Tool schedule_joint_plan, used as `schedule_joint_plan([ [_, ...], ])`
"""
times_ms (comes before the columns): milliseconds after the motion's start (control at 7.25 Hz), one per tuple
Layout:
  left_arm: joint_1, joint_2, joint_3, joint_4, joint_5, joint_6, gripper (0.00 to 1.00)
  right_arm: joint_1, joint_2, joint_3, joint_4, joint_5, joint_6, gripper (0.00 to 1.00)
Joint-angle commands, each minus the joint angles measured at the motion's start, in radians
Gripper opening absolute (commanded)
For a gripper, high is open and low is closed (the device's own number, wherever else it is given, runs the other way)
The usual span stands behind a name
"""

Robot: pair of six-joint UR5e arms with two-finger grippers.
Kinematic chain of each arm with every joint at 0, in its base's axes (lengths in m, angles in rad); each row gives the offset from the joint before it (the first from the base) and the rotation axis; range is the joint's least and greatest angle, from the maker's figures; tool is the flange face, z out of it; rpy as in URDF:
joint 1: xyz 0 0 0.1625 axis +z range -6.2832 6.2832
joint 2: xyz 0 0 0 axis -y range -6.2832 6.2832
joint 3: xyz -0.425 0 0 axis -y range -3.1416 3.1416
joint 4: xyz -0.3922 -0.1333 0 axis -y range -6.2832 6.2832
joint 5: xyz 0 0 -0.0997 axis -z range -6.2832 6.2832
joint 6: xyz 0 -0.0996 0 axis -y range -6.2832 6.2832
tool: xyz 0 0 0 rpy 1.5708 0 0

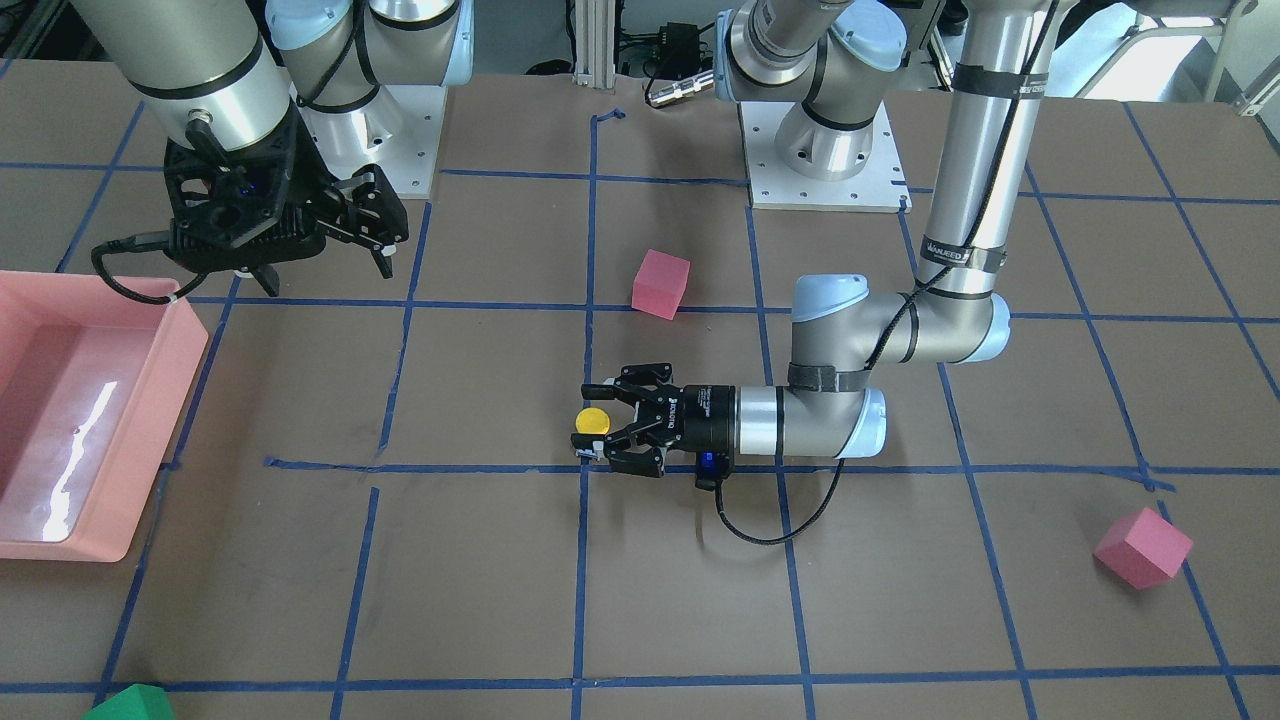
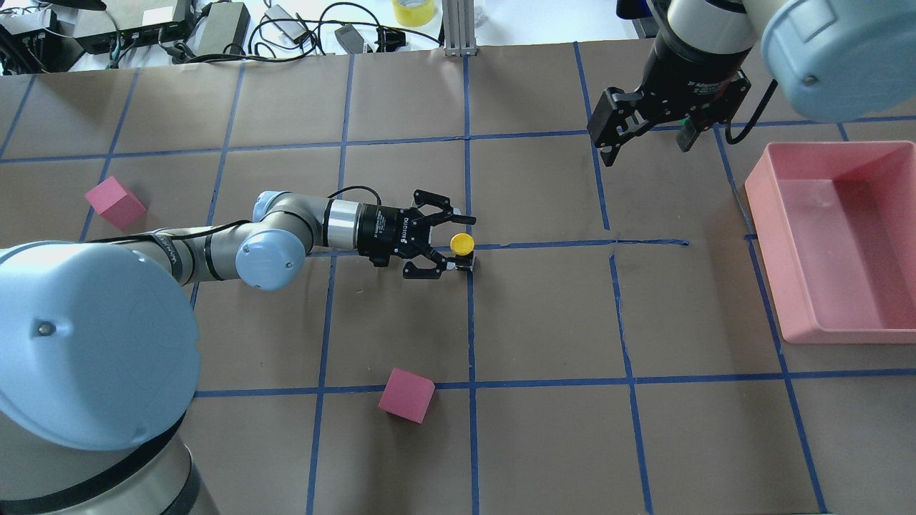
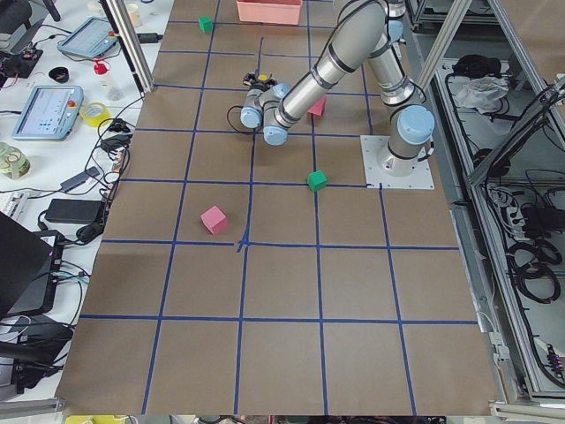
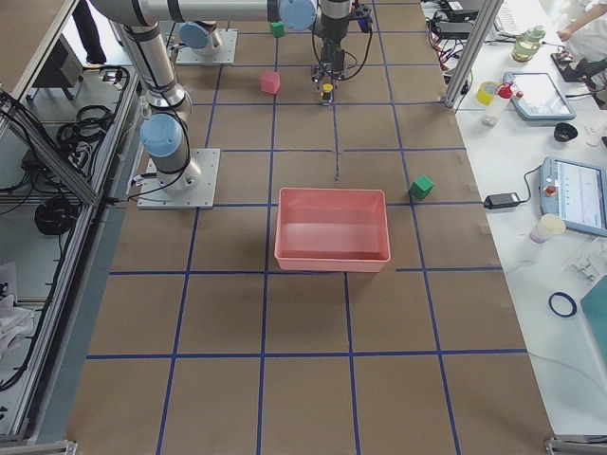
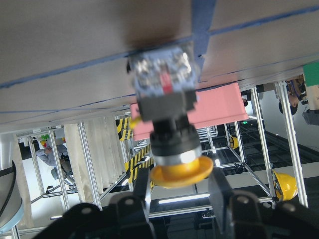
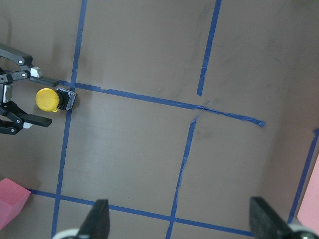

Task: Align button upright

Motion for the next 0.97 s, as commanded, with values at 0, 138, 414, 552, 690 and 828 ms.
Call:
schedule_joint_plan([
  [0, 0.053, 0.058, 0.015, 0.015, 0.133, -0.045, 0.87, 0.001, 0.001, 0.0, 0.002, 0.002, 0.0, 1.0],
  [138, 0.096, 0.116, 0.059, 0.009, 0.238, -0.141, 0.93, 0.001, 0.001, 0.0, 0.002, -0.001, -0.001, 1.0],
  [414, 0.104, 0.223, 0.183, 0.017, 0.392, -0.293, 0.99, 0.003, 0.001, 0.0, 0.002, -0.001, -0.001, 1.0],
  [552, 0.1, 0.271, 0.255, 0.018, 0.515, -0.222, 0.98, 0.003, 0.001, 0.0, 0.002, -0.003, 0.0, 1.0],
  [690, 0.109, 0.297, 0.306, 0.018, 0.592, -0.073, 0.99, 0.003, 0.001, 0.0, 0.002, -0.003, 0.0, 1.0],
  [828, 0.113, 0.32, 0.311, 0.015, 0.699, 0.078, 0.99, 0.003, 0.001, 0.0, 0.002, -0.003, 0.0, 1.0],
])
